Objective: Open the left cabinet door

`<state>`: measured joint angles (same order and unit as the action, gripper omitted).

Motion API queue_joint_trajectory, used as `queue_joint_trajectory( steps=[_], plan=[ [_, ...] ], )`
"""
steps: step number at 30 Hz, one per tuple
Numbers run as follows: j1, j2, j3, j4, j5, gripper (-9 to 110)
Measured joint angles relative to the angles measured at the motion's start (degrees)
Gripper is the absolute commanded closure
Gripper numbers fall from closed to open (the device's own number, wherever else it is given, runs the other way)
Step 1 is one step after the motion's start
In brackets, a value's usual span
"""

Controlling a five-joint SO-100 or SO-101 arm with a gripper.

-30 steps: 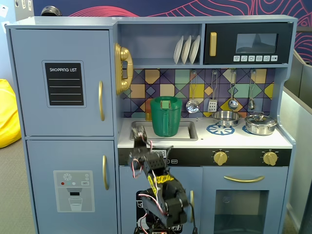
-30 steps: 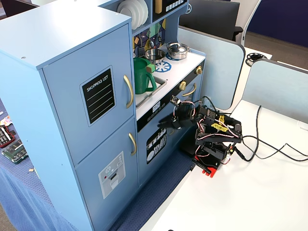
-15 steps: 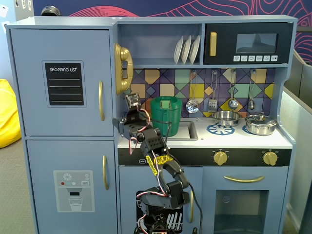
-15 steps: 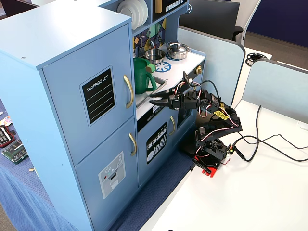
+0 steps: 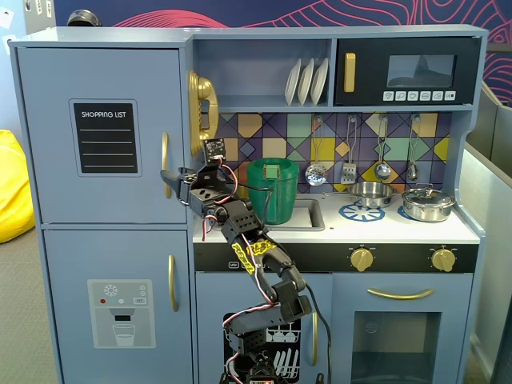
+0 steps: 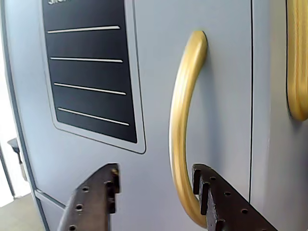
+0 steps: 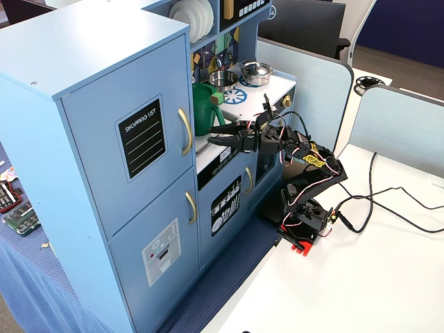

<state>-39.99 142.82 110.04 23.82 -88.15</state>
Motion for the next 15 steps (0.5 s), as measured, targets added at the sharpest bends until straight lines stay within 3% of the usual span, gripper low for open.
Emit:
queue_joint_trajectory(
  steps=[15],
  plan=[
    [2.5,-6.5,0.0,-4.1,2.5,84]
  ],
)
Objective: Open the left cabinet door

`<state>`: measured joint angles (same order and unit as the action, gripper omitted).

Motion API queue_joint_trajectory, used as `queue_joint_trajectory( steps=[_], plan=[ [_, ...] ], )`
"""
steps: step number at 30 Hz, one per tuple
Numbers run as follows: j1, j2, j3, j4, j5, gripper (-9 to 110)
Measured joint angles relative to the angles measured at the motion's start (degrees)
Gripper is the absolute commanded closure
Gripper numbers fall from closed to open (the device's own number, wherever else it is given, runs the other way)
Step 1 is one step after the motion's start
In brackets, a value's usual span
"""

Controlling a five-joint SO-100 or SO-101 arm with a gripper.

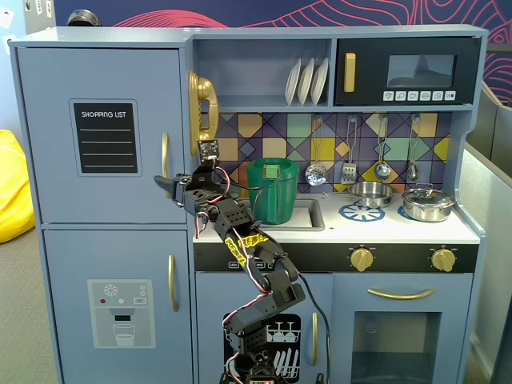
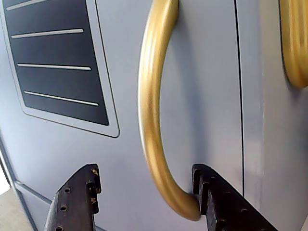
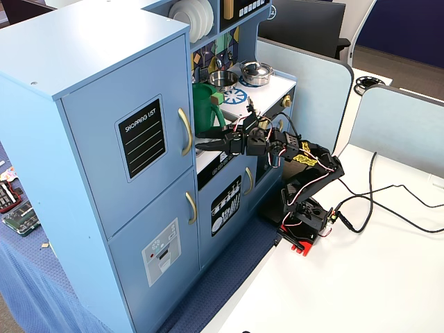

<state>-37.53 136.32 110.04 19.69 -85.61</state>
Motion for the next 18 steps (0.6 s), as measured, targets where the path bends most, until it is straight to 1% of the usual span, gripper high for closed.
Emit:
queue_joint_trajectory(
  steps=[4,11,18],
  plan=[
    [1.6,-1.8,0.0,-0.8,0.4,85],
    [1.1,-5.2,0.0,-2.7,0.4,86],
    [-5.4,-6.2,0.0,-3.2,-4.7,88]
  ],
)
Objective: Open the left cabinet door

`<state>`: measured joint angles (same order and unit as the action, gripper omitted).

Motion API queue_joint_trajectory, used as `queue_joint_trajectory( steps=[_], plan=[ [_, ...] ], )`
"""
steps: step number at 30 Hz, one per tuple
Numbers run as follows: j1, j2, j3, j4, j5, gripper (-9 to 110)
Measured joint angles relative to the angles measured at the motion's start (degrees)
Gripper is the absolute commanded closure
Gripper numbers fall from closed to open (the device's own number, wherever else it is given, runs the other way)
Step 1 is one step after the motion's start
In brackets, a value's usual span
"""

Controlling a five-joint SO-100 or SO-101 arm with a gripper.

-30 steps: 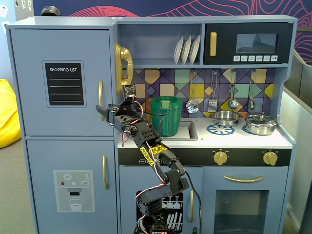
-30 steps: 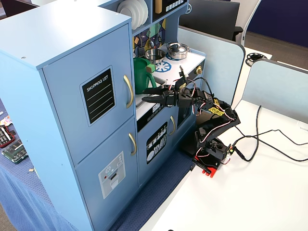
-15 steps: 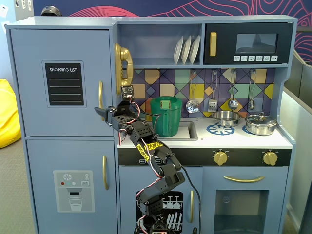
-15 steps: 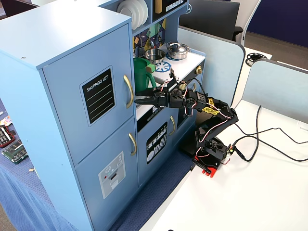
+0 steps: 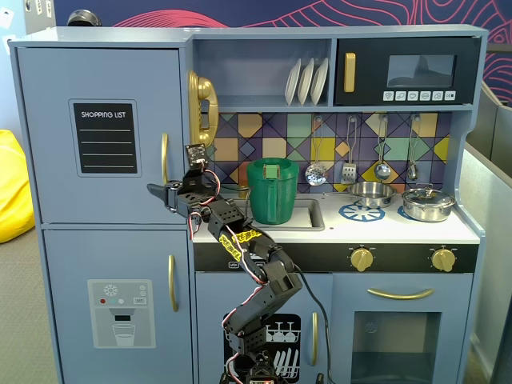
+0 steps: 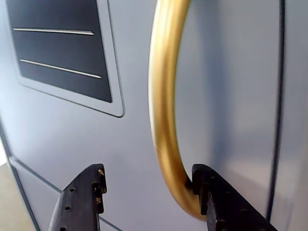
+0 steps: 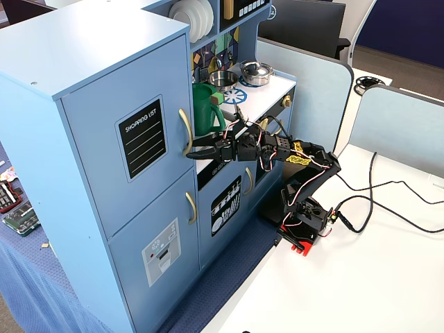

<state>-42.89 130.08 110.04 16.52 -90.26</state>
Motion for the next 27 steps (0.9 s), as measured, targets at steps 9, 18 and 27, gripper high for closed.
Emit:
queue_joint_trajectory(
  steps=[9,18,27],
  plan=[
    [-8.9,1.1,-0.4,0.0,-8.0,90],
    [-17.6,6.2,-0.4,0.2,-14.9,91],
    [-18.3,17.2,0.7,3.6,-17.2,92]
  ],
)
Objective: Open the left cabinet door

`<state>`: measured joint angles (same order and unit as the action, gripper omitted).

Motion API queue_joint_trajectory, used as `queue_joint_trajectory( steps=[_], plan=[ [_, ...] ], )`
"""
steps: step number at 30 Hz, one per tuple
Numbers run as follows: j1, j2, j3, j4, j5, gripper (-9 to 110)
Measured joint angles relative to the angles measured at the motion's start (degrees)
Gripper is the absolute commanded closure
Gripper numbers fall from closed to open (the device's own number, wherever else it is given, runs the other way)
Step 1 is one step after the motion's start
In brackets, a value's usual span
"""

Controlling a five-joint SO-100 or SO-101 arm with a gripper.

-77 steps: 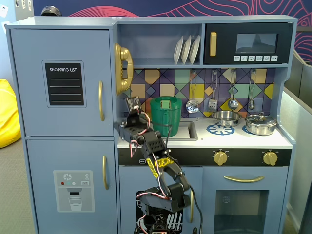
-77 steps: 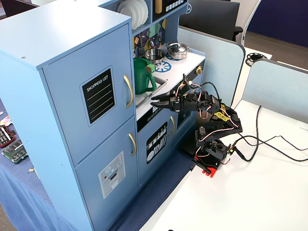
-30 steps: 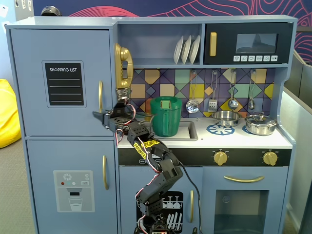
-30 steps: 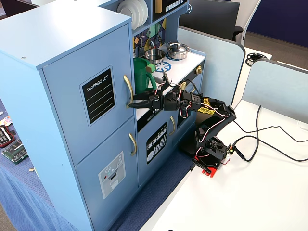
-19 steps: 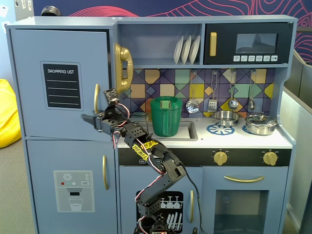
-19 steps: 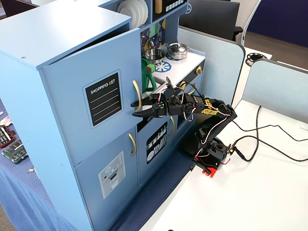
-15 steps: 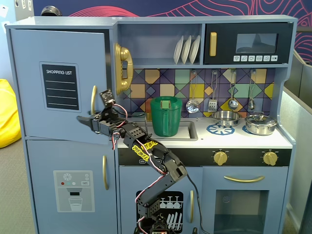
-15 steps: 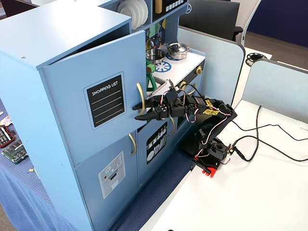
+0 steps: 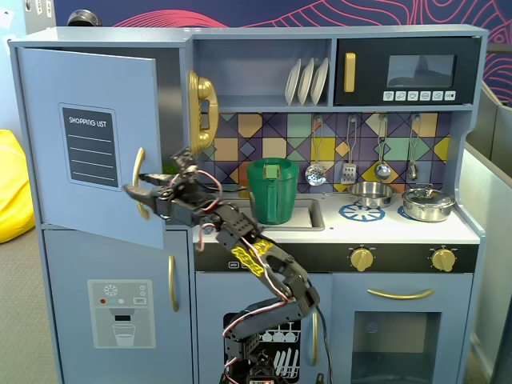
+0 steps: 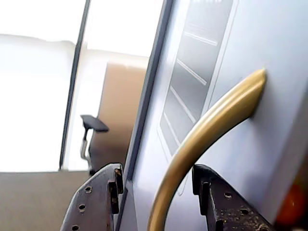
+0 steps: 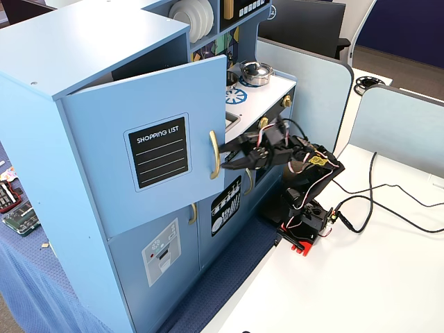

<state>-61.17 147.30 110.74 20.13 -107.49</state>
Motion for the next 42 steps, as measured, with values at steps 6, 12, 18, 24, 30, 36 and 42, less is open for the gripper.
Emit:
queue_joint_trajectory(
  steps=[6,12,18,24,30,36,42],
  plan=[
    [6.0,7.9,-0.6,8.6,1.7,92],
    [17.4,10.6,-3.0,16.0,9.3,93],
    [28.5,7.0,-4.5,19.7,15.1,93],
    [28.1,0.3,-4.5,17.1,14.1,94],
    [21.6,-4.2,-4.5,13.5,9.4,95],
    [14.1,-6.1,-4.5,10.1,6.2,95],
    [6.1,-6.7,-4.5,8.4,4.6,95]
  ],
)
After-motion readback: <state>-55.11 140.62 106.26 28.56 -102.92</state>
